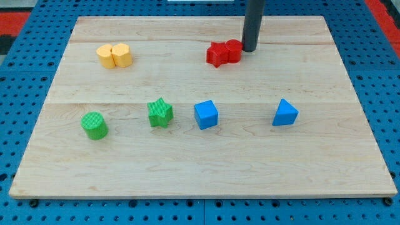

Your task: Slide the blue triangle down a bit

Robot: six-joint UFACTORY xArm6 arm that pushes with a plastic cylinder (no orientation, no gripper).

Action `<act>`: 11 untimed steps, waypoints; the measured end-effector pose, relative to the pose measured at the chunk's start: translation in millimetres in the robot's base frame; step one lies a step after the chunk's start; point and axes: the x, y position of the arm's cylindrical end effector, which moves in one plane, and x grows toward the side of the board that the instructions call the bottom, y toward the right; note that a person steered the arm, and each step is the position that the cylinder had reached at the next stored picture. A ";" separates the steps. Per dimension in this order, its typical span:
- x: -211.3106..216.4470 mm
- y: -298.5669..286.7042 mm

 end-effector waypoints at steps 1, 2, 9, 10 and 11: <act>0.0 21.2; 12.3 83.8; 176.2 -26.9; 174.5 -8.5; 171.4 44.2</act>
